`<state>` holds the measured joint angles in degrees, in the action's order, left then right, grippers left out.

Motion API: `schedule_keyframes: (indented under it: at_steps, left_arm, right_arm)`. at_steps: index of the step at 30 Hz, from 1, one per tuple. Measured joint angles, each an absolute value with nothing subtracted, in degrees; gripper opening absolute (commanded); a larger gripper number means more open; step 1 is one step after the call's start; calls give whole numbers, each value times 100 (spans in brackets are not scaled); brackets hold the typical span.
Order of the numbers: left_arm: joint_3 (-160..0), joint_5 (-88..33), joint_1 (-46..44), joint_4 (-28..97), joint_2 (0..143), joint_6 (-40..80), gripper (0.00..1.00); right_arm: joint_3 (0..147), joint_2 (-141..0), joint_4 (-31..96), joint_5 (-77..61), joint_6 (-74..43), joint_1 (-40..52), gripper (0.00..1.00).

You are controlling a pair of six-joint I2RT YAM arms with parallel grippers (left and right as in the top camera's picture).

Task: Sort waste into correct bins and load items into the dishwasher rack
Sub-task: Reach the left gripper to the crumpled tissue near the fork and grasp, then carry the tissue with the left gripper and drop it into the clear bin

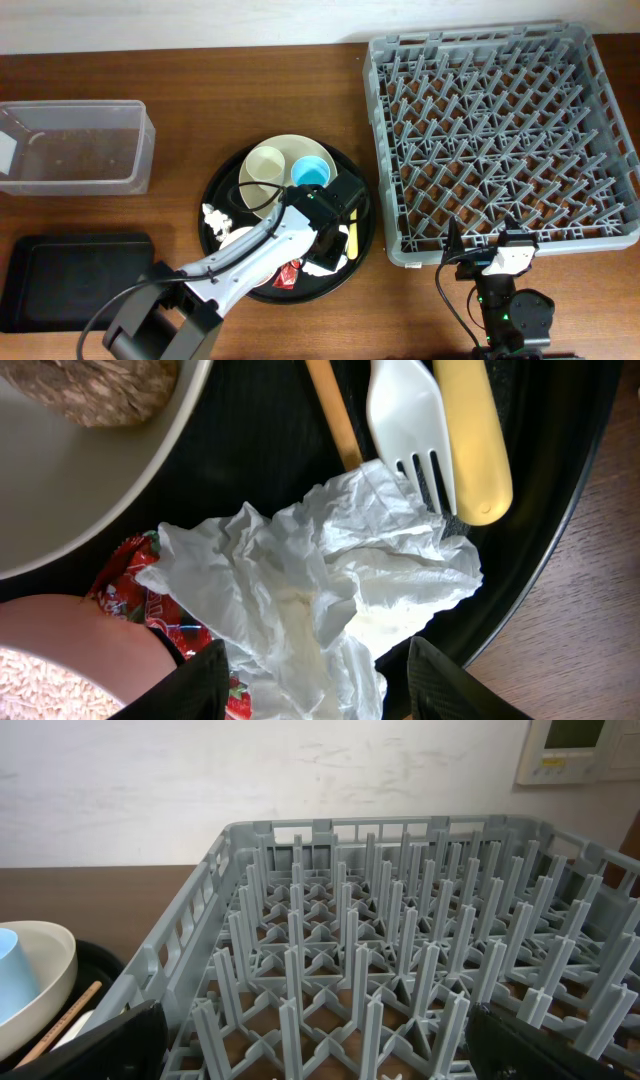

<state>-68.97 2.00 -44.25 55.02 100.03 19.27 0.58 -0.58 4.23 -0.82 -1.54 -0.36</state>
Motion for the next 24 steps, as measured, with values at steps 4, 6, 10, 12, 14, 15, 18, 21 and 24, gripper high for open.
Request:
schedule_keyframes:
  at_steps: [4,6,10,12,14,15,18,21,24]
  left_arm:
    - [-6873,200,-4425,5474,10003,1957,57]
    - [-6799,200,-4425,5470,10003,1957,57]
    - [-6716,200,-4425,5454,10003,1957,56]
    - [-6716,200,-4425,5433,10003,1957,49]
    - [-6716,200,-4425,5380,10003,1977,49]
    - [-6716,200,-4425,5369,10003,1979,49]
    - [-6716,198,-4425,5369,10003,1979,50]
    - [-6716,198,-4495,5369,10003,1979,50]
    - [-6716,198,-4644,5369,10003,1979,50]
  right_arm:
    - [58,-58,423,-82,-154,-36,98]
    - [58,-58,423,-82,-156,-36,98]
    - [58,-58,423,-82,-152,-36,98]
    - [58,-58,423,-82,-154,-36,98]
    - [58,-58,423,-82,-154,-36,98]
    - [58,-58,423,-82,-154,-36,98]
    - [58,-58,423,-82,-154,-36,98]
    - [58,-58,423,-82,-148,-36,98]
    - [58,-58,423,-82,-154,-36,98]
